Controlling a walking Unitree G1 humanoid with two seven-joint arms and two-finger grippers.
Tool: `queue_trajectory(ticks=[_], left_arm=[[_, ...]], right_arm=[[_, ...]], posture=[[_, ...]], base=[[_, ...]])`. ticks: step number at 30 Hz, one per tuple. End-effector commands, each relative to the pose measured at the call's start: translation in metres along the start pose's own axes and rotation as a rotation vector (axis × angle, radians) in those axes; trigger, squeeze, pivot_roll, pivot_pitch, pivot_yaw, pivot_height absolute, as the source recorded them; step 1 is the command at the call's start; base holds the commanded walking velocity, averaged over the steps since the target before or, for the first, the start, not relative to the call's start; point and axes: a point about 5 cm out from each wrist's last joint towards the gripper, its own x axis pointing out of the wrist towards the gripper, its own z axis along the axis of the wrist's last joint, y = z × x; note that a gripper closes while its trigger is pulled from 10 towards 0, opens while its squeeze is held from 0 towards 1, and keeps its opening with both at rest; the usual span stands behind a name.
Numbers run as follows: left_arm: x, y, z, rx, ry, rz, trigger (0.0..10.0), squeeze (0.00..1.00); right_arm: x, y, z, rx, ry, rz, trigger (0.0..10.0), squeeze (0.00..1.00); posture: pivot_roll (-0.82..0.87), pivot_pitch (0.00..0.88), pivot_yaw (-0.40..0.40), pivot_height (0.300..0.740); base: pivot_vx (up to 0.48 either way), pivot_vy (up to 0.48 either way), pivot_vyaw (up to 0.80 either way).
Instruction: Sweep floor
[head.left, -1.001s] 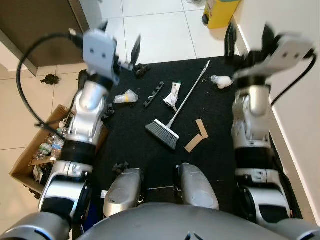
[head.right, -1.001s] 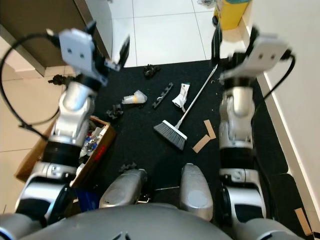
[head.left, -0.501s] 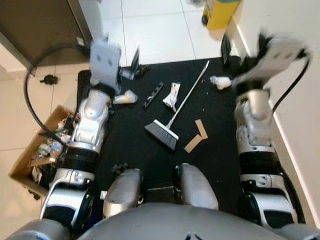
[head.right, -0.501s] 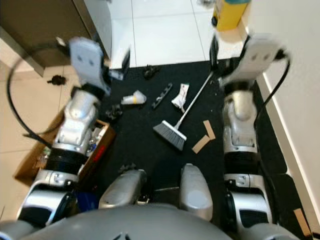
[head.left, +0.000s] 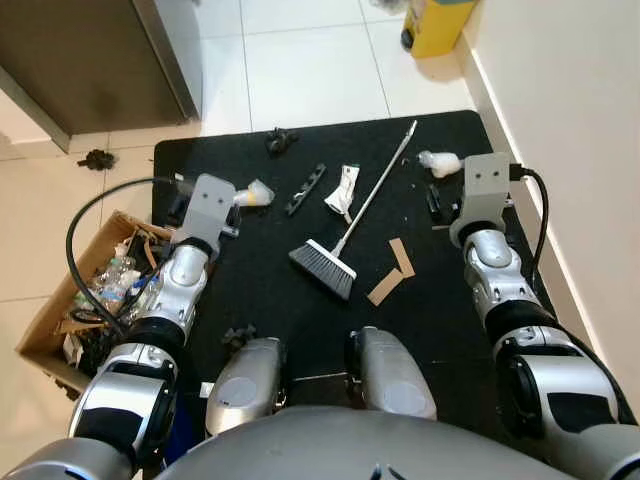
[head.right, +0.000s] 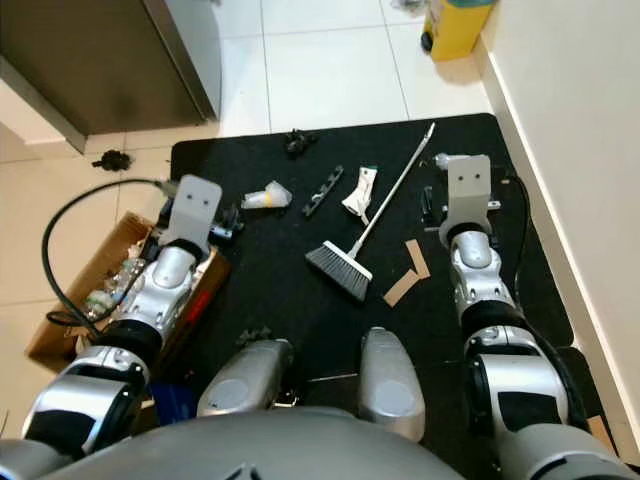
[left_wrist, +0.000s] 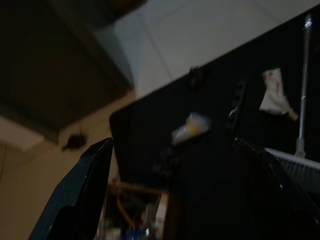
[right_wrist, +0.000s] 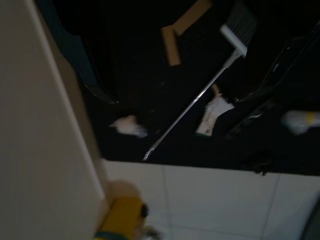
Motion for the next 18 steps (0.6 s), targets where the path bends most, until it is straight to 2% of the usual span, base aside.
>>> queue_trajectory(ticks=[1, 3, 6, 13, 18], left_arm=[[0.0, -0.002, -0.002, -0.047, 0.01, 0.015, 10.0, 0.0], [0.001, 0.0, -0.007, -0.099, 0.051, 0.006, 10.0, 0.0], [0.002, 0.0, -0.012, -0.126, 0.08, -0.01, 10.0, 0.0], [0.0, -0.003, -0.016, -0.089, 0.075, -0.01, 10.0, 0.0], [-0.001, -0.003, -0.019, -0.095, 0.079, -0.003, 10.0, 0.0]], right_arm=[[-0.002, 0.0, -0.005, 0.05, 0.011, 0.007, 10.0, 0.0], [-0.003, -0.001, -0.009, 0.126, 0.008, 0.019, 10.0, 0.0], [-0.003, -0.002, -0.012, 0.172, 0.009, 0.027, 10.0, 0.0], [-0.004, -0.001, -0.014, 0.172, 0.002, 0.035, 10.0, 0.0], [-0.005, -0.005, -0.016, 0.229, 0.009, 0.034, 10.0, 0.0]], posture=[[0.06, 0.0, -0.013, 0.74], [0.06, 0.0, -0.01, 0.74], [0.05, 0.0, -0.001, 0.74], [0.07, 0.0, 0.001, 0.74], [0.08, 0.0, -0.006, 0.74]], base=[[0.0, 0.0, 0.0], [0.0, 0.0, 0.0], [0.0, 0.0, 0.0], [0.0, 0.0, 0.0], [0.0, 0.0, 0.0]])
